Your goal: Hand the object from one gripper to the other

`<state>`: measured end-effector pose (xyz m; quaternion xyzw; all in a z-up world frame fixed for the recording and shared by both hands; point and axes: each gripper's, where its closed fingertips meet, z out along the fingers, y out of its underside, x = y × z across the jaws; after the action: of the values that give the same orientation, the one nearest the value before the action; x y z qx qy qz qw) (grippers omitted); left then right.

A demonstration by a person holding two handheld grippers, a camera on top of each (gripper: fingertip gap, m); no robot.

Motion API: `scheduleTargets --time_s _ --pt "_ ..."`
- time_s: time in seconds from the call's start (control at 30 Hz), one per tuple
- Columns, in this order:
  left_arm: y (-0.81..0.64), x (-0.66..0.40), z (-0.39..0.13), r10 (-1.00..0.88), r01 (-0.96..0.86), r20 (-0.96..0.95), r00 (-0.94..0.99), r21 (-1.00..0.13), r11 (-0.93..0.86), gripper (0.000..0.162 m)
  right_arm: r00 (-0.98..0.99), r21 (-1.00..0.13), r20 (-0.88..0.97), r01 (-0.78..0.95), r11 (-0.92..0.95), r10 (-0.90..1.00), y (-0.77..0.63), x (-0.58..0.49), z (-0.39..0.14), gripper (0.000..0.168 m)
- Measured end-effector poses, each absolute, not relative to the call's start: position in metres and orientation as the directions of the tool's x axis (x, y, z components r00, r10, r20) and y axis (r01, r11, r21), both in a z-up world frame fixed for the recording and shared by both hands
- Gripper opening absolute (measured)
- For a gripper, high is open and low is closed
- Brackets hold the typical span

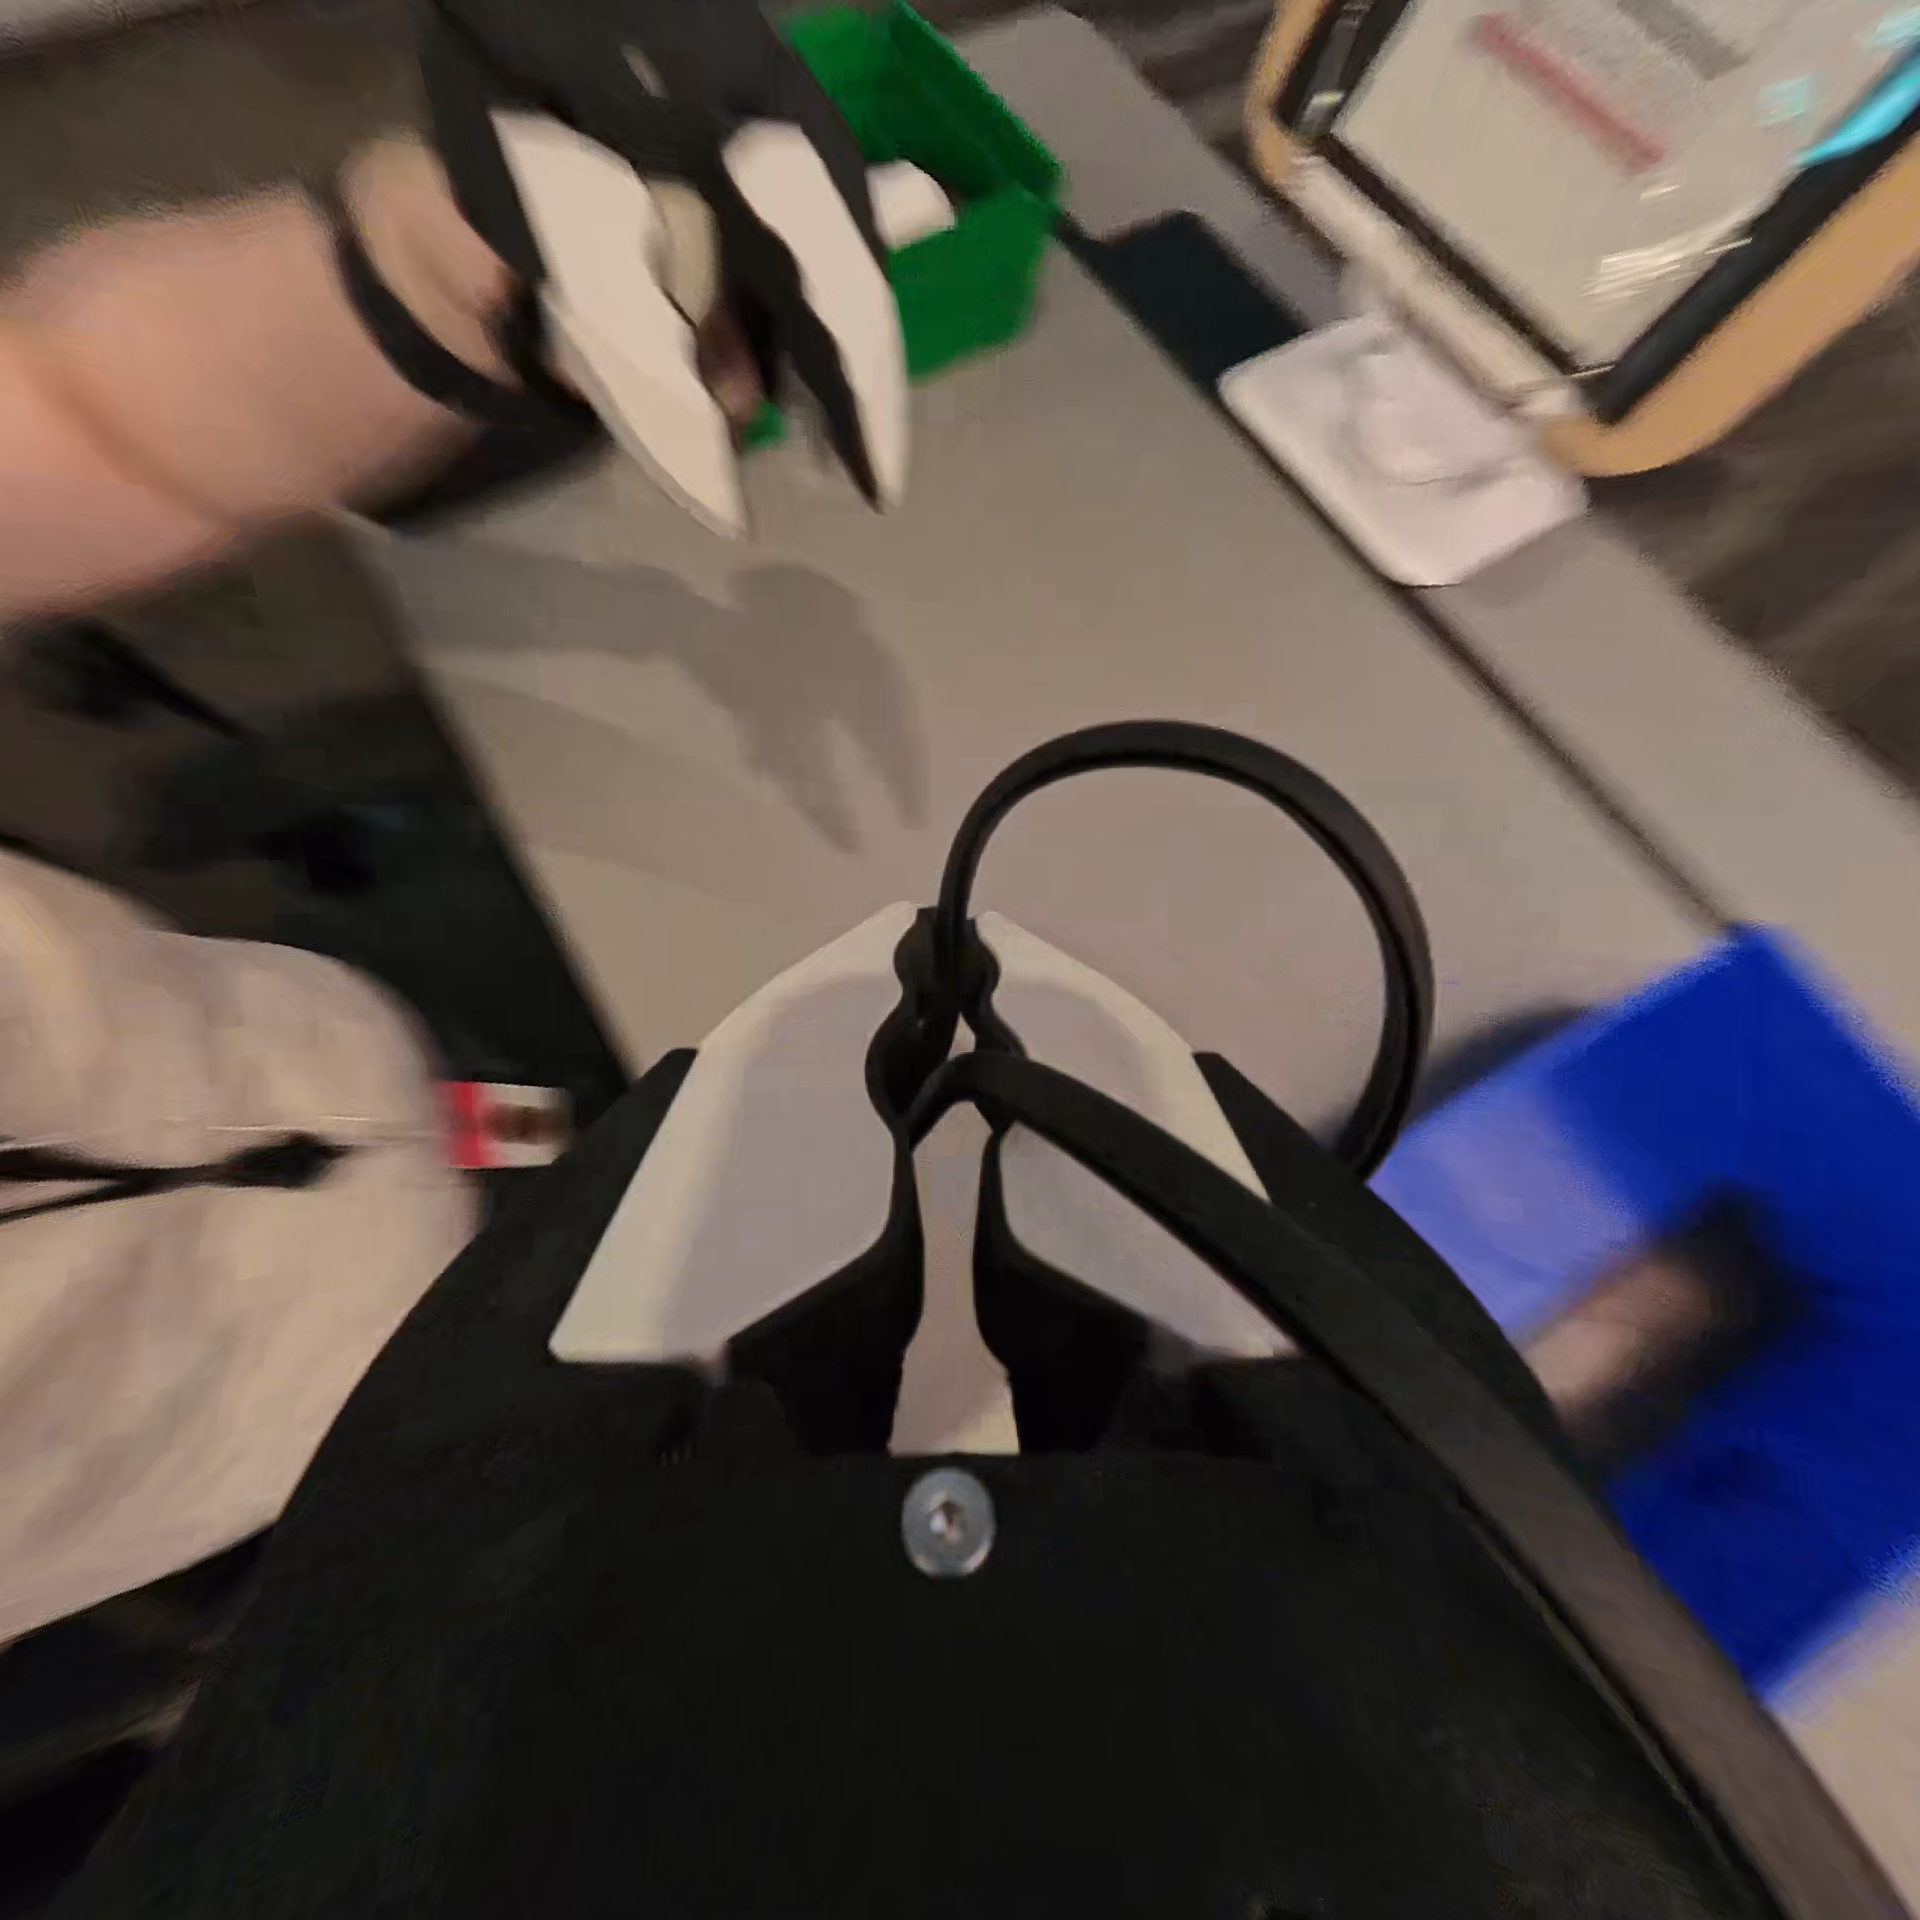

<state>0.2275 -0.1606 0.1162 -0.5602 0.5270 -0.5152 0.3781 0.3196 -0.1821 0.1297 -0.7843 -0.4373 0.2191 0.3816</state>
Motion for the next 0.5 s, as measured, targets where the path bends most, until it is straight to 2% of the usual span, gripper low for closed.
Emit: scheduleTargets --time_s 0.07,0.17,0.3,0.4,0.5 --pt "-0.158 0.229 0.11 -0.988 -0.225 0.144 -0.055 -0.966 -0.128 0.032 0.45 -0.777 -0.177 0.482 -0.405 0.875 -0.195 0.317 0.14 0.005" --pt "-0.159 0.233 0.109 -0.996 -0.219 0.08 -0.041 -0.973 -0.069 0.037 0.309 -0.741 -0.203 0.571 -0.352 0.929 -0.218 0.316 0.146 0.005" --pt "-0.171 0.247 0.118 -0.997 -0.172 -0.007 -0.074 -0.985 0.02 0.054 0.115 -0.652 -0.264 0.711 -0.265 0.958 -0.26 0.315 0.146 0.005" --pt "-0.186 0.264 0.124 -0.992 -0.156 -0.104 -0.068 -0.981 0.113 0.088 0.092 -0.573 -0.291 0.781 -0.25 0.952 -0.276 0.316 0.145 0.005" --pt "-0.212 0.279 0.13 -0.974 -0.123 -0.197 -0.115 -0.97 0.21 0.107 0.095 -0.481 -0.3 0.844 -0.237 0.949 -0.29 0.317 0.141 0.005"
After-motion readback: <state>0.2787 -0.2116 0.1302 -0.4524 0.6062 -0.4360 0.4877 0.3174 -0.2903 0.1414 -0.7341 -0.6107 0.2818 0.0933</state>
